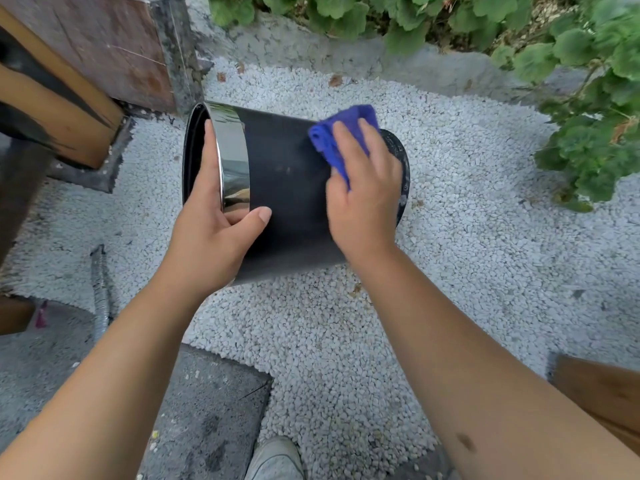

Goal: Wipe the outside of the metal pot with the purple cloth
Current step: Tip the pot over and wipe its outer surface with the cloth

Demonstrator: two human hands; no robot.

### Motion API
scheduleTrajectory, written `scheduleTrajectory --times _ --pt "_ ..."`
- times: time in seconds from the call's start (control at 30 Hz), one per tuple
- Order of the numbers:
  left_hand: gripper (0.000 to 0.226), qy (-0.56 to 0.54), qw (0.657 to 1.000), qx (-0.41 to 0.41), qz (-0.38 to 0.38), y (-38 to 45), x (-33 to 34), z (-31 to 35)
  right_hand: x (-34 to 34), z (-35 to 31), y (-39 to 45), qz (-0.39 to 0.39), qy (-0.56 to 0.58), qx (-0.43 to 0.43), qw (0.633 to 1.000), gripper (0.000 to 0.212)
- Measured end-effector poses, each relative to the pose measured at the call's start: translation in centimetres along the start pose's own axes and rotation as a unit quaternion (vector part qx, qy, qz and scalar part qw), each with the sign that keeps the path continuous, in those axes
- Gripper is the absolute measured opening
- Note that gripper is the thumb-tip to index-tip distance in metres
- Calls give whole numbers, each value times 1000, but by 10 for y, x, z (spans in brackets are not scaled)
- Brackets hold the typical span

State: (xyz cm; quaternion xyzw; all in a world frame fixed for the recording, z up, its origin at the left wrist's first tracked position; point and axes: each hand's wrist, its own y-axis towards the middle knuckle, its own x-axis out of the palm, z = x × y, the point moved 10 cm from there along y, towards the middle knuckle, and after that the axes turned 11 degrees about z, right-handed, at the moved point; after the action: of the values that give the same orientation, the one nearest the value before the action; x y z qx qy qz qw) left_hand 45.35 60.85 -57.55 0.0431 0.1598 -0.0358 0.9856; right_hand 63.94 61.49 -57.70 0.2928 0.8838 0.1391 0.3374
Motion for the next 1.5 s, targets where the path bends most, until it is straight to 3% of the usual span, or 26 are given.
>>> scheduleTrajectory --times 0.33,0.77,0.83,0.9,0.97,1.03,1.17,1.5 --pt "86 96 995 -6 38 3 14 22 -8 92 6 -15 -30 141 989 48" --pt "52 -62 992 -75 82 34 -37 -7 -1 74 54 -168 35 16 985 47" --pt "46 -8 993 -85 84 34 -40 -13 -4 79 41 -186 30 3 982 47" --pt "49 135 984 -49 103 35 -45 -10 0 89 21 -221 13 8 975 49" --pt "74 315 946 1 81 33 -40 -3 4 96 6 -230 1 19 973 51" --pt "91 405 909 87 30 26 -27 8 7 98 3 -223 2 20 975 51" --pt "85 431 886 172 -7 9 -19 16 13 97 6 -224 9 13 975 51" --pt "72 510 841 182 -11 7 -16 5 7 86 -1 -223 23 -18 974 48"
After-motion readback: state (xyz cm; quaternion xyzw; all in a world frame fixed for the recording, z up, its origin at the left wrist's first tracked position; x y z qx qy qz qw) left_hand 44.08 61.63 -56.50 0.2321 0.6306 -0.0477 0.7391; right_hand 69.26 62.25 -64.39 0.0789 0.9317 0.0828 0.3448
